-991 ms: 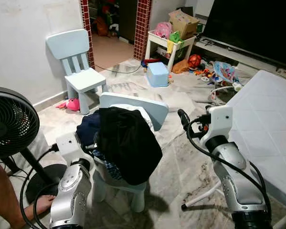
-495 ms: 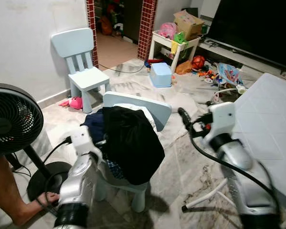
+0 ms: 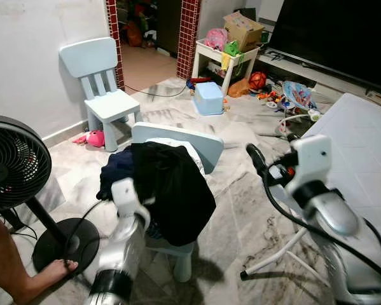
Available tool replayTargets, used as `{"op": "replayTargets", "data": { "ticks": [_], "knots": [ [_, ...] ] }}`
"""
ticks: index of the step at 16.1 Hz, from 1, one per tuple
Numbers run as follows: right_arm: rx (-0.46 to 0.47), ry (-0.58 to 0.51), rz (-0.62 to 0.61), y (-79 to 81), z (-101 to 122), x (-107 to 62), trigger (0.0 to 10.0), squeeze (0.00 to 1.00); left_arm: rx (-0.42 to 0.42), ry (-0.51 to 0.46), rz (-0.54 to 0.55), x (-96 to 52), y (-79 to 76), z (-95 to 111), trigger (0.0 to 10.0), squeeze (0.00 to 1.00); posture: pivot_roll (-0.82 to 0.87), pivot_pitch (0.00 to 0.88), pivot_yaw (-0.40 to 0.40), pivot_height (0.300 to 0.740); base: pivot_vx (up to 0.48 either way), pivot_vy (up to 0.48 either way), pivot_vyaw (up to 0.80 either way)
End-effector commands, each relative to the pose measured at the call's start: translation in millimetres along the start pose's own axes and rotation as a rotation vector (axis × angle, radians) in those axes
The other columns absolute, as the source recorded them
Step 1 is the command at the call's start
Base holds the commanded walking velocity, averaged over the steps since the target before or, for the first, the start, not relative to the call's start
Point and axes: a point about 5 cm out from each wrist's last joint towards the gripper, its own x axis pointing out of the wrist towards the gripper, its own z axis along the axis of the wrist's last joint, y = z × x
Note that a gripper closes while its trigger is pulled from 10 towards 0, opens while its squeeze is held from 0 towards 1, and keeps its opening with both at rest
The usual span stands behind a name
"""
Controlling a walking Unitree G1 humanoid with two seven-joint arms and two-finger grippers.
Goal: Hang hanger
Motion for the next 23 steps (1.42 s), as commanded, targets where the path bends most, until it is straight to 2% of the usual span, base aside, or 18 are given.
{"op": "replayTargets", "data": {
  "ticks": [1,2,3,4,5,6,7,8,10,11,14,15,16,17,18,19,20,23],
  "knots": [
    [-0.009,0.004,-0.032,-7.8,4,-4.9,10.0,0.00,-0.005,-0.022,-0.019,3.4,-6.3,7,10.0,0.00,-0.31,0.000,-0.074,0.740,0.000,0.000,0.00],
    [-0.011,0.009,-0.039,-9.0,4,-6.6,10.0,0.00,-0.006,-0.021,-0.019,5.1,-6.9,8,10.0,0.00,-0.31,0.000,-0.074,0.740,0.000,0.000,0.00],
    [-0.014,0.019,-0.061,-11.4,4,-13.3,10.0,0.00,-0.014,-0.025,-0.026,7.5,-8.9,9,8.3,0.00,-0.34,0.000,-0.069,0.740,0.000,0.000,0.00],
    [-0.015,0.023,-0.067,-12.0,5,-15.5,10.0,0.00,-0.014,-0.026,-0.026,8.1,-9.6,9,8.3,0.00,-0.34,0.000,-0.069,0.740,0.000,0.000,0.00],
    [-0.017,0.036,-0.070,-11.3,7,-20.8,10.0,0.00,-0.009,-0.013,-0.058,9.8,-18.9,3,0.0,0.00,-0.35,0.000,-0.068,0.740,0.000,0.000,0.00],
    [-0.015,0.040,-0.068,-10.1,7,-21.6,10.0,0.00,-0.004,0.005,-0.079,10.1,-25.2,-1,2.3,0.00,-0.35,0.000,-0.069,0.740,0.000,0.000,0.00],
    [-0.015,0.041,-0.066,-9.6,7,-21.6,10.0,0.00,0.004,0.008,-0.081,10.1,-27.2,-2,8.4,0.00,-0.35,0.000,-0.074,0.740,0.000,0.000,0.00],
    [-0.015,0.048,-0.057,-8.3,7,-22.2,10.0,0.00,0.014,-0.001,-0.081,10.0,-30.3,-2,10.0,0.00,-0.35,0.000,-0.078,0.740,0.000,0.000,0.00],
    [-0.015,0.068,-0.031,-4.8,3,-22.0,10.0,0.00,-0.040,-0.078,-0.046,7.8,-25.9,4,10.0,0.00,-0.34,0.000,-0.068,0.740,0.000,0.000,0.00],
    [-0.012,0.074,-0.026,-4.4,2,-21.9,10.0,0.00,-0.025,-0.098,-0.050,6.9,-25.4,6,10.0,0.00,-0.34,0.000,-0.068,0.740,0.000,0.000,0.00],
    [-0.012,0.074,-0.026,-4.4,2,-21.9,10.0,0.00,-0.025,-0.098,-0.050,6.9,-25.4,6,10.0,0.00,-0.34,0.000,-0.068,0.740,0.000,0.000,0.00],
    [0.010,0.078,-0.009,-0.2,-4,-17.8,10.0,0.00,0.028,-0.195,-0.064,-7.9,-13.8,13,10.0,0.00,-0.25,0.000,-0.067,0.740,0.000,0.000,0.00],
    [0.048,0.076,-0.002,5.2,-11,-11.5,10.0,0.00,0.088,-0.286,-0.073,-31.1,-1.5,19,10.0,0.00,-0.23,0.000,-0.068,0.740,0.000,0.000,0.00],
    [0.064,0.078,-0.001,7.1,-15,-7.4,10.0,0.00,0.111,-0.323,-0.071,-42.3,4.2,21,10.0,0.00,-0.20,0.000,-0.072,0.740,0.000,0.000,0.00],
    [0.083,0.078,-0.006,8.7,-19,-3.0,10.0,0.00,0.143,-0.376,-0.082,-53.3,8.3,24,10.0,1.00,-0.17,0.000,-0.077,0.740,0.000,0.000,0.00],
    [0.101,0.079,-0.004,10.9,-22,2.6,10.0,0.00,0.168,-0.420,-0.095,-61.2,11.5,26,10.0,1.00,-0.12,0.000,-0.090,0.740,0.000,0.000,0.00],
    [0.118,0.072,0.008,15.0,-24,8.9,10.0,0.00,0.195,-0.438,-0.062,-68.4,17.7,28,10.0,1.00,-0.09,0.000,-0.098,0.740,0.000,0.000,0.00],
    [0.144,0.038,0.035,24.7,-24,24.2,10.0,0.00,0.226,-0.447,0.006,-83.3,28.7,36,10.0,1.00,-0.04,0.000,-0.108,0.740,0.000,0.000,0.00]
  ]
}}
